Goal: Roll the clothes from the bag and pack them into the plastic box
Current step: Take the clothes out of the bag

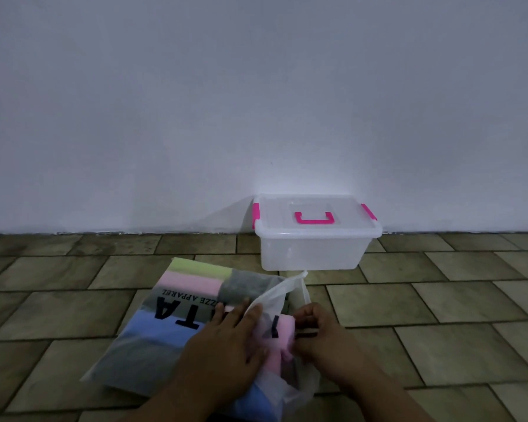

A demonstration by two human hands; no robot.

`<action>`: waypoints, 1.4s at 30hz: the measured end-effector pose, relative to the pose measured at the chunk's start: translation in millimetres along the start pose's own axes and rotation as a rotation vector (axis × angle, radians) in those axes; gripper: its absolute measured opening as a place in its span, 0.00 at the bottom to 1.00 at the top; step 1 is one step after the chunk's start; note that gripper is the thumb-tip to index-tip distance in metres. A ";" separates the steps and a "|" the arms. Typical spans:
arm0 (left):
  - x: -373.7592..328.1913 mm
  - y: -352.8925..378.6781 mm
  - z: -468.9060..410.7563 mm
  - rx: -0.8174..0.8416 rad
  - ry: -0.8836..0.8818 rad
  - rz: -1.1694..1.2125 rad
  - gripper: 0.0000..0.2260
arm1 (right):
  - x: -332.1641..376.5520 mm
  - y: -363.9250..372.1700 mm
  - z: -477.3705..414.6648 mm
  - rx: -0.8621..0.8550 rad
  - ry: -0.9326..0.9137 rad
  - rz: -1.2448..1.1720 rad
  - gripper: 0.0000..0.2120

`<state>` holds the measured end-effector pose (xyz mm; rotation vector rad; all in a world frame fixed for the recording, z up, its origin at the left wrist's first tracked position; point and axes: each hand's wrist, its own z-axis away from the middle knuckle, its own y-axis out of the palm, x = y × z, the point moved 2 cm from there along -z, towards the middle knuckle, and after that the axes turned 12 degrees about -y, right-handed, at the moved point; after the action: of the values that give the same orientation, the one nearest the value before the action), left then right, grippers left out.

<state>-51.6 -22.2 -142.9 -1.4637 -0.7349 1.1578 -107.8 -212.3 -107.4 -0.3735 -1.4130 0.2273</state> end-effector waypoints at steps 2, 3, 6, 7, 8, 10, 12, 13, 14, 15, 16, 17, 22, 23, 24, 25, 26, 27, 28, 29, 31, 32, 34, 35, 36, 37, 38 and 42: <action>-0.3 -0.5 0.4 -0.007 -0.008 0.002 0.34 | 2.2 3.7 -3.4 0.004 0.006 0.005 0.21; -0.6 -0.9 0.7 -0.009 -0.010 0.004 0.34 | 4.3 5.9 -5.5 0.018 -0.005 0.021 0.22; -0.9 -2.0 1.6 -0.010 -0.014 0.006 0.34 | 9.7 11.3 -10.3 0.045 -0.049 0.137 0.19; -0.9 -2.2 2.1 -0.015 -0.012 0.011 0.34 | 10.9 12.6 -9.7 0.025 -0.061 0.135 0.16; -0.7 -2.8 2.5 -0.022 -0.008 0.018 0.34 | 11.1 13.3 -8.1 0.002 -0.074 0.110 0.14; 0.1 -4.1 2.9 -0.029 -0.002 0.036 0.34 | 9.8 10.1 -1.6 -0.048 -0.096 0.066 0.13; 0.9 -4.0 2.9 -0.017 -0.001 0.044 0.34 | 6.2 -5.6 7.0 -0.079 -0.121 0.026 0.13; 0.7 -3.9 2.7 -0.014 -0.002 0.044 0.34 | 4.3 -18.1 10.5 -0.079 -0.137 0.003 0.13; 0.6 -3.7 2.8 -0.018 -0.003 0.041 0.34 | 1.6 -33.3 13.4 -0.081 -0.150 -0.036 0.13; 0.5 -3.2 3.0 -0.024 -0.006 0.033 0.34 | -2.7 -51.0 15.7 -0.104 -0.149 -0.109 0.12; 0.6 -2.6 2.8 -0.028 -0.008 0.026 0.34 | -8.1 -69.2 17.0 -0.144 -0.130 -0.227 0.11; 1.2 -1.5 2.7 -0.025 -0.010 0.021 0.34 | -13.9 -86.4 18.0 -0.192 -0.099 -0.361 0.10; -3.2 -3.0 2.4 -0.029 -0.016 0.043 0.35 | -31.6 -116.8 1.5 -0.577 -0.084 -0.487 0.12; -7.6 -5.3 1.4 -0.035 -0.037 0.060 0.36 | -32.4 -107.2 -5.4 -0.613 -0.065 -0.335 0.12; -12.7 -7.8 -0.5 -0.039 -0.065 0.072 0.37 | -34.0 -94.4 -11.7 -0.622 -0.038 -0.173 0.14; -18.0 -10.0 -3.0 -0.039 -0.090 0.071 0.38 | -35.9 -80.2 -17.6 -0.605 0.005 -0.026 0.15; -23.3 -11.4 -5.7 -0.035 -0.101 0.055 0.38 | -37.0 -66.3 -22.9 -0.566 0.046 0.080 0.16; -27.8 -12.0 -8.0 -0.033 -0.095 0.028 0.39 | -37.3 -54.8 -26.6 -0.512 0.062 0.160 0.16; -30.4 -12.4 -10.0 -0.036 -0.076 -0.008 0.39 | -36.6 -46.9 -29.6 -0.456 0.033 0.237 0.16; -30.6 -12.5 -11.3 -0.042 -0.057 -0.048 0.39 | -34.1 -42.4 -31.3 -0.414 -0.025 0.318 0.16; -23.1 -13.8 -15.0 -0.061 -0.044 -0.108 0.39 | -25.4 -40.2 -32.2 -0.406 -0.172 0.484 0.18; -16.6 -14.8 -17.8 -0.065 -0.051 -0.121 0.39 | -18.4 -38.7 -30.5 -0.434 -0.277 0.524 0.19; -2.3 -16.0 -24.0 -0.040 -0.083 -0.132 0.37 | -0.1 -28.8 -28.8 -0.395 -0.465 0.508 0.14; 3.7 -15.3 -26.4 -0.016 -0.101 -0.137 0.37 | 7.5 -20.0 -29.1 -0.289 -0.520 0.521 0.11; 7.9 -13.4 -28.1 0.006 -0.117 -0.139 0.36 | 10.5 -10.0 -30.3 -0.157 -0.539 0.562 0.09; 10.1 -10.7 -28.7 0.020 -0.128 -0.134 0.35 | 10.5 -1.3 -32.2 -0.042 -0.534 0.610 0.09; 10.9 -8.3 -28.7 0.023 -0.135 -0.127 0.34 | 8.9 4.1 -35.9 0.022 -0.517 0.648 0.10; 8.3 -2.4 -26.6 -0.008 -0.157 -0.106 0.35 | 7.2 9.4 -53.0 0.033 -0.415 0.628 0.15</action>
<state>-23.7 -23.8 -144.2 -1.3347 -0.9156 1.1977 -53.8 -207.3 -110.4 -0.7715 -1.6602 0.8785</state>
